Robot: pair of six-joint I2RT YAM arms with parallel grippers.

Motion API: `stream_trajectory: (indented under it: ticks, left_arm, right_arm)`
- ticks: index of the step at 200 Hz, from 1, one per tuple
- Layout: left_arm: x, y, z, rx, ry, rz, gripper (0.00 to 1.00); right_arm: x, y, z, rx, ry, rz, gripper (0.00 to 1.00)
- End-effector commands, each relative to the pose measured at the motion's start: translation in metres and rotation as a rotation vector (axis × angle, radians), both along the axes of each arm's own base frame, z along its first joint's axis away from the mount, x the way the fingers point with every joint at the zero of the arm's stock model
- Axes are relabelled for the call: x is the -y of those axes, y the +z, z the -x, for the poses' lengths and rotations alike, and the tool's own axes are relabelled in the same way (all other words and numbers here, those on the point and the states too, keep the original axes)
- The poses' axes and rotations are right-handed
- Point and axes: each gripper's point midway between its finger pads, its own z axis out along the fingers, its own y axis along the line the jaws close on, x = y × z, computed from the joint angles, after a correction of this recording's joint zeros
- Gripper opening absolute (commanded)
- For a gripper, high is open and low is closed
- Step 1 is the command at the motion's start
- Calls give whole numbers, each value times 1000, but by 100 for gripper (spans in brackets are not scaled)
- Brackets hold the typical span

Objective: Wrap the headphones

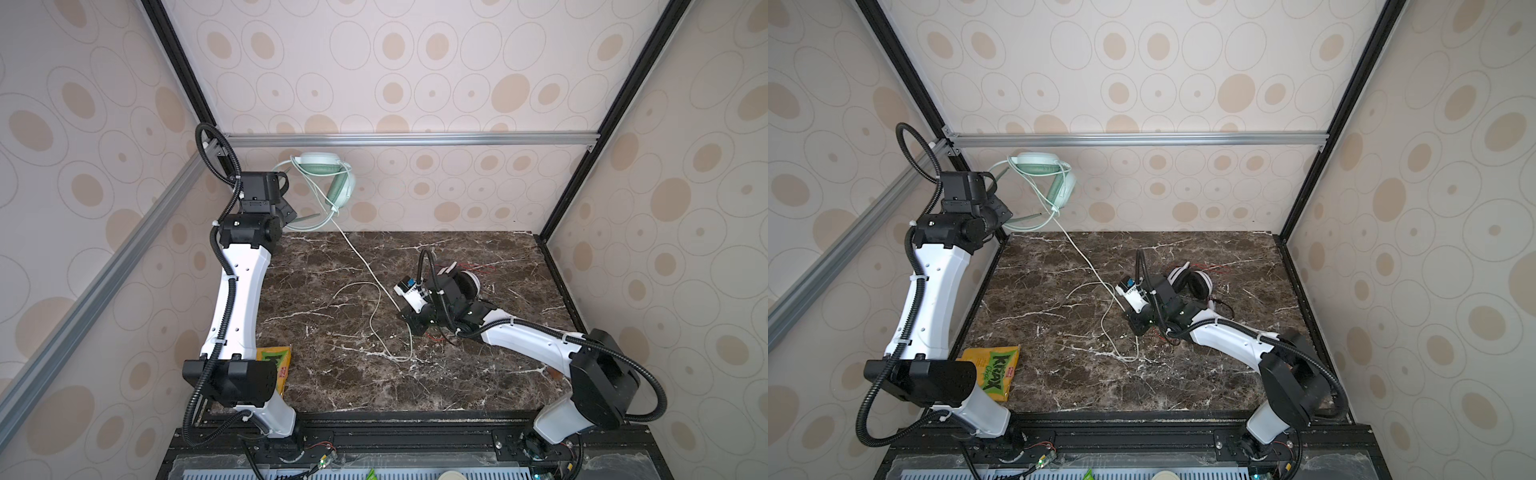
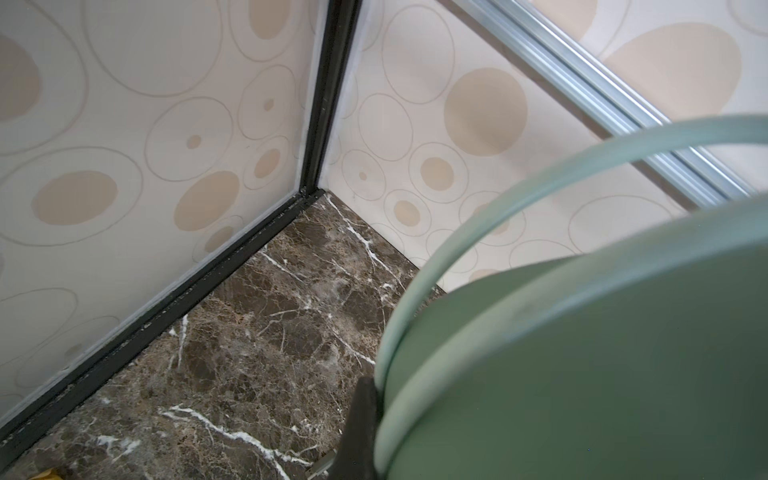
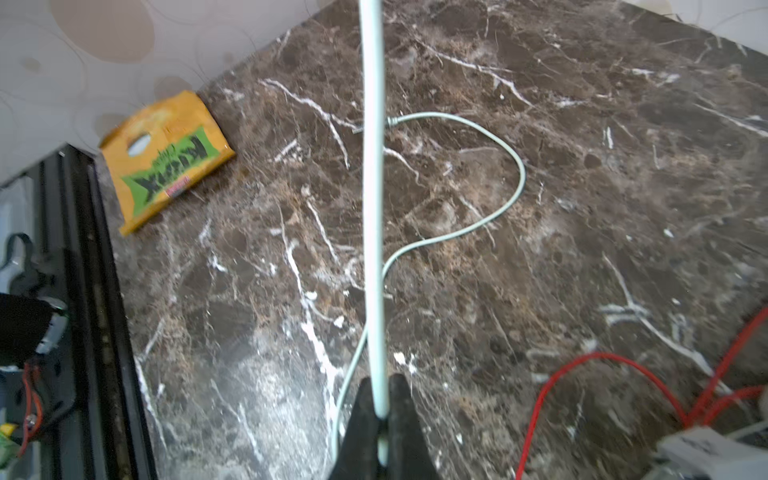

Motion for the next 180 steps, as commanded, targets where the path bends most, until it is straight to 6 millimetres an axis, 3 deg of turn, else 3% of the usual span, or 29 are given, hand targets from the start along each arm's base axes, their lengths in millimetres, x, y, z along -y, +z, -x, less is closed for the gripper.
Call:
stream_trajectory:
  ticks: [1, 26, 55, 99, 133, 156, 180]
  left_arm:
    - [-18, 37, 3, 154, 92, 12, 0]
    - [-17, 26, -6, 132, 84, 24, 0]
    - [-15, -2, -13, 68, 77, 39, 0]
    - [-19, -64, -2, -77, 122, -21, 0]
    - [-12, -91, 11, -188, 146, -162, 0]
    - [7, -103, 16, -247, 85, -273, 0]
    - [43, -120, 18, -303, -51, -378, 0]
  right_arm:
    - [40, 8, 4, 102, -64, 161, 0]
    - [58, 26, 7, 195, -100, 191, 0]
    - [64, 52, 6, 294, -112, 232, 0]
    - [53, 117, 4, 546, -54, 354, 0]
    - [41, 172, 5, 709, -16, 373, 0]
    - [32, 201, 1, 781, 6, 363, 0]
    - [20, 220, -9, 849, 9, 363, 0]
